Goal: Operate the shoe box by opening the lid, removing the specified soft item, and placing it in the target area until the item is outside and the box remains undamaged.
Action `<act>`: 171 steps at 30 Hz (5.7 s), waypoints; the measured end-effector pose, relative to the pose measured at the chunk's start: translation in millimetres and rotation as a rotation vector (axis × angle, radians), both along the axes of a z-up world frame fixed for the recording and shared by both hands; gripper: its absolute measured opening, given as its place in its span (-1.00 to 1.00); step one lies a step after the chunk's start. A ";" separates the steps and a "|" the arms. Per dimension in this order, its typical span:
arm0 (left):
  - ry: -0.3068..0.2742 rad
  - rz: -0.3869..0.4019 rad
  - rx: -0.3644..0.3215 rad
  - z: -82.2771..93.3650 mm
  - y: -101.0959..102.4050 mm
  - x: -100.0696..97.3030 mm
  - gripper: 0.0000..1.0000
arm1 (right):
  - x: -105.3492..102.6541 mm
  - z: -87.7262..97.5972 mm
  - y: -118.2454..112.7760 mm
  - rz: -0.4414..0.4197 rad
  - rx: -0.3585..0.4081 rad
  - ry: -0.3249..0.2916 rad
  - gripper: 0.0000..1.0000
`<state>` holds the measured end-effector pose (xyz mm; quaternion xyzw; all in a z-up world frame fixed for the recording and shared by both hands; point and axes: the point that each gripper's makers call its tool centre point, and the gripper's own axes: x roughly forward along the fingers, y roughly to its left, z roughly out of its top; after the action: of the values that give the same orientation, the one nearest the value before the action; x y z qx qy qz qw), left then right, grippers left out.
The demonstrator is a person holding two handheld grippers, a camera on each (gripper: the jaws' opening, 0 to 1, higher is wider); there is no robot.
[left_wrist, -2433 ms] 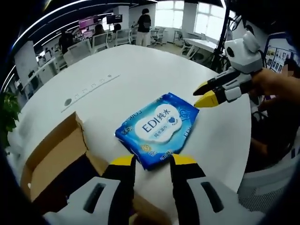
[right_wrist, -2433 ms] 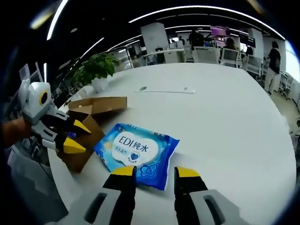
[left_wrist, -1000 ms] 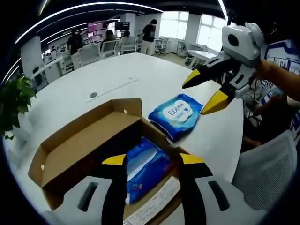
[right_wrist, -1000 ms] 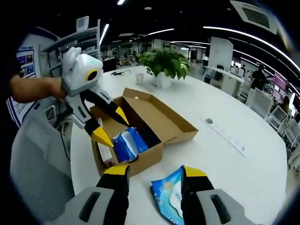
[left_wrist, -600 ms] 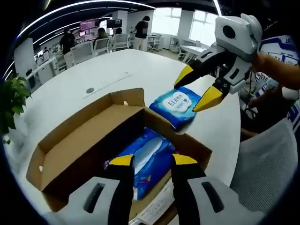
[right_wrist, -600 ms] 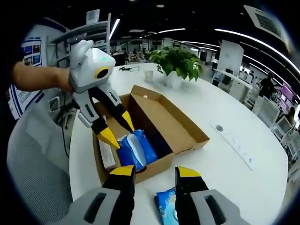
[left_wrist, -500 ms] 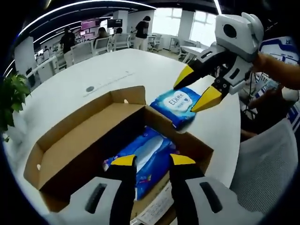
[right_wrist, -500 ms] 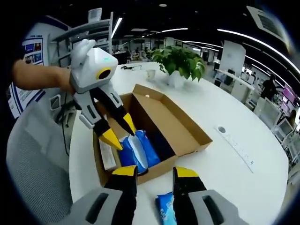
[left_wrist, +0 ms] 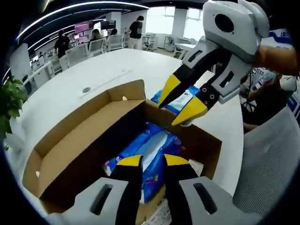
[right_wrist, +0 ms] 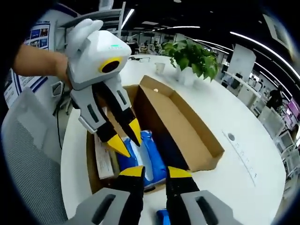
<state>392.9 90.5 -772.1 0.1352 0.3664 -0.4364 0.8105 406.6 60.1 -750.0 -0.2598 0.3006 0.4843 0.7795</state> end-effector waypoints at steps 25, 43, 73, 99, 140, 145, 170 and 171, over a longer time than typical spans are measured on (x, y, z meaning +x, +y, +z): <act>-0.014 -0.081 0.034 -13.3 -3.9 -8.7 -1.00 | 15.7 -35.3 21.7 -0.089 -0.026 0.058 -1.00; -0.092 -0.035 0.045 9.3 3.0 -9.0 -1.00 | 20.3 -10.6 25.9 -0.119 0.059 0.058 -1.00; -0.159 -0.029 0.029 67.5 -0.1 -9.3 -1.00 | 22.8 46.1 31.6 -0.060 0.126 -0.010 -1.00; -0.202 -0.185 -0.011 110.4 -78.1 -15.2 -1.00 | 20.1 82.7 -40.2 -0.099 0.120 -0.056 -1.00; -0.181 -0.411 -0.013 100.9 -242.2 -7.4 -1.00 | 29.2 70.3 -210.9 -0.323 0.074 -0.054 -1.00; -0.168 -0.430 -0.012 94.3 -260.9 -5.1 -1.00 | 31.8 66.4 -228.8 -0.347 0.067 -0.050 -1.00; -0.101 -0.475 -0.047 65.0 -332.7 2.5 -1.00 | 41.0 34.0 -309.9 -0.423 0.004 -0.028 -1.00; -0.099 -0.477 -0.051 64.8 -335.2 2.8 -1.00 | 41.5 33.7 -312.5 -0.426 0.003 -0.028 -1.00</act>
<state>395.6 -244.6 -707.3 0.2185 0.2729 -0.6173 0.7048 448.1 -252.4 -716.3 -0.1957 0.3373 0.3054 0.8687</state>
